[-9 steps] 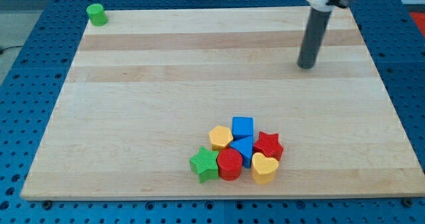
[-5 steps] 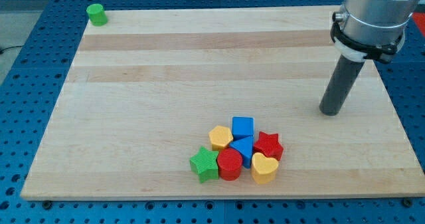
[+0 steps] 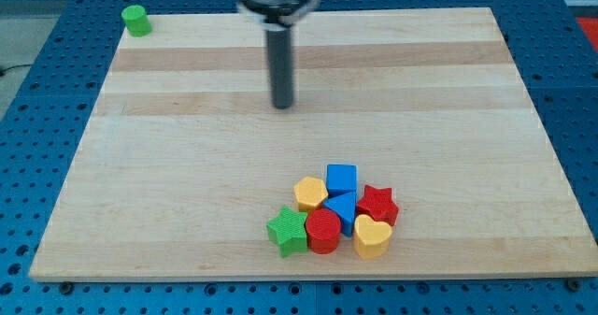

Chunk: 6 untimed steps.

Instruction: Move the arm parallel to the green circle

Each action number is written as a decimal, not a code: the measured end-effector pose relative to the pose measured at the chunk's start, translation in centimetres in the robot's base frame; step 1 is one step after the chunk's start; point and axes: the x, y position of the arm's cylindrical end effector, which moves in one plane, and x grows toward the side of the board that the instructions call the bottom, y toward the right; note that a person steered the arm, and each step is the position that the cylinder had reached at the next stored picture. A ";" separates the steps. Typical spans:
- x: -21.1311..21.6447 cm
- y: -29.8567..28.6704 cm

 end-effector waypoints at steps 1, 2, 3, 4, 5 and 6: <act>0.0 -6.5; -1.5 -13.6; -6.1 -20.5; -8.2 -23.7; -8.1 -23.7; -8.3 -23.7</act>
